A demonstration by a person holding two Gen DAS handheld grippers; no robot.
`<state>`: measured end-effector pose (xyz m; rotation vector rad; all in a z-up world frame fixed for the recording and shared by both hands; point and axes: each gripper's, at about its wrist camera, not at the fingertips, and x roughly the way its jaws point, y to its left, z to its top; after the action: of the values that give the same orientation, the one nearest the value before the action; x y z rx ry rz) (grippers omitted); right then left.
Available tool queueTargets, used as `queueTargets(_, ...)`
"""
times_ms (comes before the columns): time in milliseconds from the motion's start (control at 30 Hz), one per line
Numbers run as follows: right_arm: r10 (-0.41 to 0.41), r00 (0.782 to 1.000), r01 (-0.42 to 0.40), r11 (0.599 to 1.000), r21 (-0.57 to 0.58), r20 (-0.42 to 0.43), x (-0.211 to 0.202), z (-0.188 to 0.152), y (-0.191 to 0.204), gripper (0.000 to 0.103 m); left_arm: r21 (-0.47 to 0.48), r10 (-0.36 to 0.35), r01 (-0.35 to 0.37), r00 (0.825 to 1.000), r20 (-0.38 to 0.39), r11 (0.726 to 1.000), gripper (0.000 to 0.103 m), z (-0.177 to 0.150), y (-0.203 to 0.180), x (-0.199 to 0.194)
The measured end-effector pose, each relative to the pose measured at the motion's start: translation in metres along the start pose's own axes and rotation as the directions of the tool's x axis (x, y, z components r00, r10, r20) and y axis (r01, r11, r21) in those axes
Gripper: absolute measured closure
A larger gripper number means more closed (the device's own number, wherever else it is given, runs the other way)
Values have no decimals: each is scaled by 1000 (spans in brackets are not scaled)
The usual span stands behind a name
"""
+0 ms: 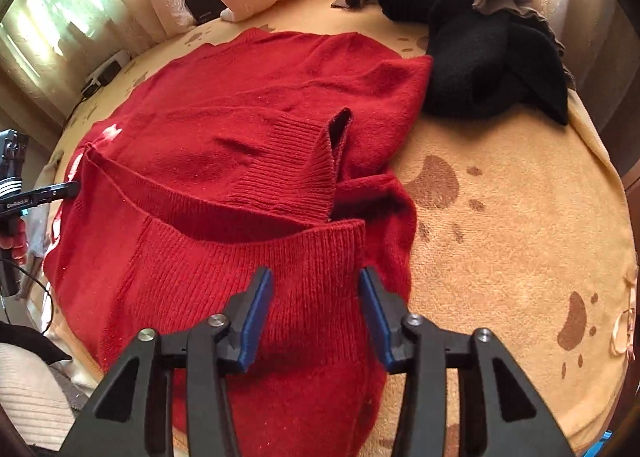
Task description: Fold clothes
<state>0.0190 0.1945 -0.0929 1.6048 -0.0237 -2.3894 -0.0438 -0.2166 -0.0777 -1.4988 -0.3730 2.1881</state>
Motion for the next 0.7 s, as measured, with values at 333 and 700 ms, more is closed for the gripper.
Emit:
queueTargets(333, 3, 1000, -4, 998, 66, 9, -9, -8, -12, 64, 145, 11, -6, 999, -33, 989, 95, 5, -20, 11)
queueTargets(700, -51, 998, 50, 999, 11, 24, -7, -5, -1, 54, 178, 54, -40, 996, -74, 983, 91, 14, -22, 26)
